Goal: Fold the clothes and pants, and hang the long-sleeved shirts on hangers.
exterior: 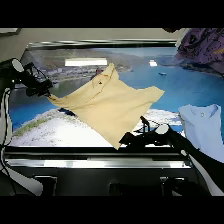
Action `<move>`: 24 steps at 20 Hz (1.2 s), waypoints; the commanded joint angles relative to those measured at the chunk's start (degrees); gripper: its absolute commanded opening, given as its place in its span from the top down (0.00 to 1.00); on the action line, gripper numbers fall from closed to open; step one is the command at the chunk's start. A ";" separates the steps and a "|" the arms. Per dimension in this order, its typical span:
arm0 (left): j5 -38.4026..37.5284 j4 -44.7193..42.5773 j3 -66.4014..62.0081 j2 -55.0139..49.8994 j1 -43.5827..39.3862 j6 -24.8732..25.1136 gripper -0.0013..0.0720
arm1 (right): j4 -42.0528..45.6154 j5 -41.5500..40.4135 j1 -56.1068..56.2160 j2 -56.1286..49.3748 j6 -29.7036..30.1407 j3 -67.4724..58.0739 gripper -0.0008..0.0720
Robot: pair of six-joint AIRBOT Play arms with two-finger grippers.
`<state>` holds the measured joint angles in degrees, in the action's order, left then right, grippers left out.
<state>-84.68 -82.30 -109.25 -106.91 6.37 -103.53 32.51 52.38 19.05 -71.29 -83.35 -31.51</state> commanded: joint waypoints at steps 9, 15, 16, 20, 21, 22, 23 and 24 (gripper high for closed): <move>0.00 -0.02 -0.02 -0.04 -0.02 0.02 0.95 | -9.01 -18.10 11.91 -5.03 -3.02 0.79 0.43; 0.02 0.04 -1.57 1.64 0.42 1.31 0.95 | -4.22 -13.99 8.37 -1.62 -0.04 -7.82 0.94; 0.04 0.07 -3.52 2.40 0.85 1.77 0.95 | -1.44 -11.74 5.75 0.02 -0.48 -11.28 0.94; 3.45 0.04 -11.58 11.41 3.26 2.01 0.96 | 9.94 -5.40 -6.97 8.24 -4.17 -32.17 0.94; 5.09 0.02 -11.34 15.39 3.85 2.01 0.96 | 11.19 -3.78 -9.46 9.77 -4.04 -38.32 0.94; 6.67 0.00 -10.80 19.96 4.22 2.05 0.95 | 11.98 -2.64 -11.23 11.10 -3.87 -43.80 0.94; 8.17 0.00 -10.05 24.44 4.37 2.19 0.95 | 12.13 -1.86 -12.66 12.50 -2.93 -49.03 0.94; 9.92 -0.22 -9.35 29.42 4.52 2.16 0.95 | 12.13 -1.20 -13.75 13.92 -1.88 -54.38 0.94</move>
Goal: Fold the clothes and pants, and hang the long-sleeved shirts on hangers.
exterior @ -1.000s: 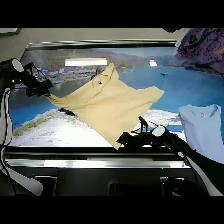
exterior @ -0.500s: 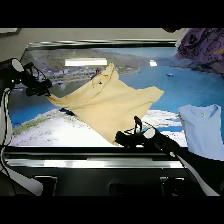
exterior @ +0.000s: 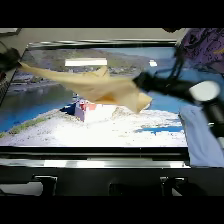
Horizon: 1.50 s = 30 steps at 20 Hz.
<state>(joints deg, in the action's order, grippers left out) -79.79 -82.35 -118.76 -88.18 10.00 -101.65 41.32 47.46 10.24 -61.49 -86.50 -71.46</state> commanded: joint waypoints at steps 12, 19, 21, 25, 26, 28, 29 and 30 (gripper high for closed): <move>9.81 -9.77 1.88 38.62 0.98 -3.80 0.96 | 19.61 6.71 -5.44 13.92 -8.28 -32.81 0.94; 13.20 -4.61 6.25 15.21 0.11 1.86 0.96 | 20.02 18.69 -5.11 -9.31 -13.62 -32.81 0.94; 15.80 -4.63 6.25 5.64 -1.92 1.84 0.96 | 21.68 19.69 -3.69 -17.92 -13.62 -32.79 0.94; 19.39 -4.66 6.25 -12.50 -6.40 1.81 0.96 | 25.66 18.36 -1.29 -34.18 -15.15 -32.81 0.94; 20.02 -4.66 6.25 -15.96 -7.19 1.81 0.96 | 26.21 17.20 -1.29 -37.40 -15.58 -32.79 0.94; 20.74 -4.63 6.25 -21.62 -8.41 1.81 0.96 | 27.06 13.99 -1.29 -42.64 -16.63 -32.81 0.94; 20.76 -4.63 6.25 -23.63 -8.74 1.81 0.95 | 27.10 12.46 -1.29 -44.68 -16.68 -32.81 0.94; 20.76 -4.61 6.25 -24.98 -8.90 1.79 0.95 | 27.17 10.91 -1.29 -46.23 -16.70 -32.81 0.94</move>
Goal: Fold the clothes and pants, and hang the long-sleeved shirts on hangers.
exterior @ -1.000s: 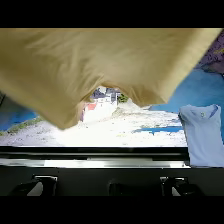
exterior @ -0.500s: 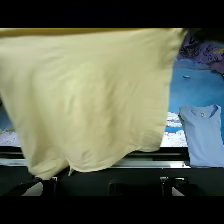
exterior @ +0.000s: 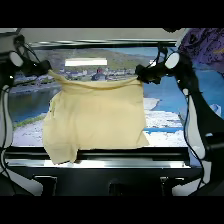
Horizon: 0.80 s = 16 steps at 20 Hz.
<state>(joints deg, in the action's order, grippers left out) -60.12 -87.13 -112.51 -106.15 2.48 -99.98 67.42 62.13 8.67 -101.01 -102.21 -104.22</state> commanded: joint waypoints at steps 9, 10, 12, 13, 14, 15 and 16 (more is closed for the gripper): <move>-6.80 5.33 -5.73 -4.39 3.37 10.25 0.20 | 1.68 -2.82 -1.11 -7.06 -4.83 -0.04 0.40; -8.50 6.97 -5.68 -2.56 5.11 10.95 0.20 | 0.85 -0.33 -2.03 -5.66 -2.84 -0.04 0.40; -13.00 14.45 -3.37 1.70 10.10 14.03 0.20 | 0.33 5.70 -5.68 -1.75 3.06 -0.04 0.21; -14.67 17.84 -0.83 4.13 12.61 15.85 0.20 | 0.35 9.46 -8.04 -0.02 5.62 -0.04 0.21; -14.91 20.35 3.10 7.26 15.28 16.28 0.20 | 0.28 14.32 -10.95 1.49 8.87 -0.02 0.21; -14.73 21.31 7.30 10.40 17.53 16.72 0.20 | 0.31 19.76 -13.64 2.58 12.81 0.26 0.22; -14.29 21.38 12.11 13.90 19.82 16.65 0.20 | 0.24 24.98 -16.48 3.80 17.49 1.92 0.24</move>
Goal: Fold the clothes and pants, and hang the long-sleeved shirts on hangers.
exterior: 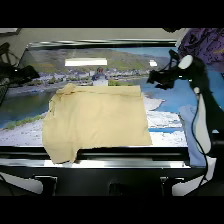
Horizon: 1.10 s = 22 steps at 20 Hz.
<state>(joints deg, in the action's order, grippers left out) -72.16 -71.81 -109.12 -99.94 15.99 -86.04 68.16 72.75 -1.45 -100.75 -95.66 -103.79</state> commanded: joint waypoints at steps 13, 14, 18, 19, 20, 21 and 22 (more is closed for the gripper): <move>-0.42 5.77 33.16 23.08 16.06 2.10 0.21 | -18.67 11.15 -20.41 18.08 32.94 56.13 0.23; -0.24 5.77 33.16 23.08 16.06 2.10 0.21 | -18.91 10.19 -20.37 18.08 33.86 57.35 0.23; -0.26 5.84 33.16 23.10 16.06 2.08 0.24 | -18.62 6.80 -20.35 18.08 35.54 60.83 0.23; -0.26 5.84 33.16 23.08 16.06 2.08 0.24 | -18.86 6.03 -20.35 18.08 35.93 61.72 0.23; -0.26 5.84 33.16 23.08 16.04 2.08 0.24 | -19.65 5.22 -20.35 18.08 36.98 62.82 0.23; -0.24 5.84 33.16 23.08 16.00 2.08 0.24 | -20.72 4.52 -20.26 18.05 37.99 63.91 0.23; -0.26 5.84 33.16 23.06 15.93 2.08 0.24 | -21.03 3.72 -19.91 18.05 38.27 64.81 0.23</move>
<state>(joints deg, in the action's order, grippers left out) -72.47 -65.98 -76.01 -76.90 31.97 -83.96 48.69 79.09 -21.67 -82.74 -59.81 -41.87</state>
